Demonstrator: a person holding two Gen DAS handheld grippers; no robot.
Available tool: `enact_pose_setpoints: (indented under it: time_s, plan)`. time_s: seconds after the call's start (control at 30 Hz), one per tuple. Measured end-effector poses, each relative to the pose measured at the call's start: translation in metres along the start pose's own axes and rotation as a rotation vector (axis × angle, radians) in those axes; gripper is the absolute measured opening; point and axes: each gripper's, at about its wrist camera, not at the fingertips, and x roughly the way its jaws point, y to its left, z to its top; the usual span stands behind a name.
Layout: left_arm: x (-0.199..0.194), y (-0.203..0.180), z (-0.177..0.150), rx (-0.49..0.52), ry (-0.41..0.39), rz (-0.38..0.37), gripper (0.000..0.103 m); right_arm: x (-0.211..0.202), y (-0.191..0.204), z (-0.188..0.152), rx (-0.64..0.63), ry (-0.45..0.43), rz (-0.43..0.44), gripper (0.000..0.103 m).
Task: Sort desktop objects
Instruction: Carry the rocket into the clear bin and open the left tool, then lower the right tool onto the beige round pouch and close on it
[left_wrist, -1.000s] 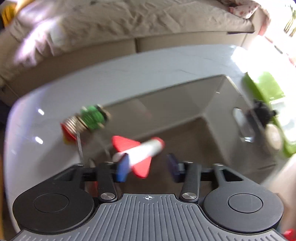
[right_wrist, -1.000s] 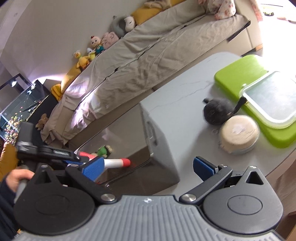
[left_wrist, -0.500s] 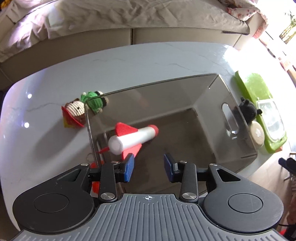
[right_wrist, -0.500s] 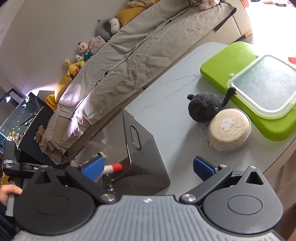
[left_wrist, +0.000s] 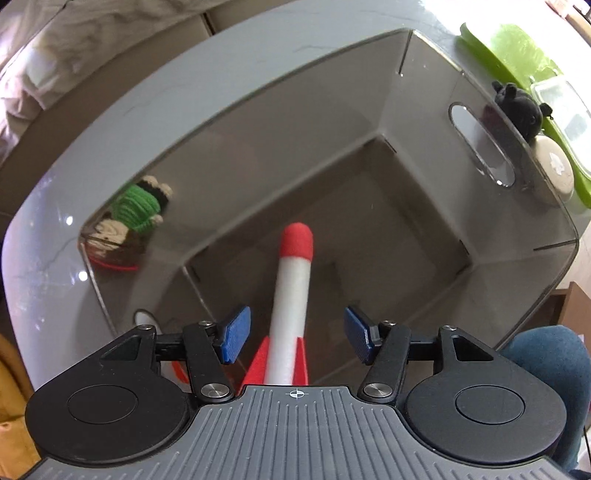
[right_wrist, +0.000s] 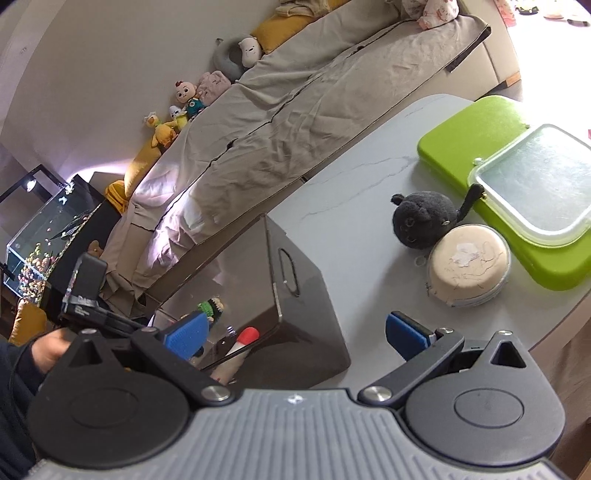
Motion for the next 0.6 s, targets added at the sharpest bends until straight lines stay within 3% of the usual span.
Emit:
enact_pose_setpoints:
  time_s: [0.13, 0.2, 0.3, 0.37, 0.5, 0.6]
  plan:
    - [-0.037, 0.02, -0.026, -0.207, -0.163, -0.265, 0.089, 0.005, -0.022, 0.008, -0.019, -0.022, -0.172, 0.103]
    - [-0.065, 0.025, -0.047, -0.288, -0.277, -0.341, 0.091, 0.009, -0.033, 0.01, -0.014, -0.032, -0.234, 0.103]
    - [-0.099, 0.019, -0.083, -0.37, -0.426, -0.385, 0.094, 0.018, -0.054, 0.006, 0.071, -0.045, -0.198, 0.103]
    - [-0.109, 0.01, -0.102, -0.398, -0.478, -0.438, 0.098, 0.025, -0.068, 0.004, 0.127, -0.054, -0.174, 0.103]
    - [-0.106, -0.012, -0.12, -0.404, -0.469, -0.577, 0.099, 0.038, -0.096, -0.001, 0.239, -0.072, -0.125, 0.091]
    - [-0.094, -0.029, -0.123, -0.391, -0.412, -0.619, 0.099, 0.048, -0.117, -0.005, 0.324, -0.085, -0.088, 0.092]
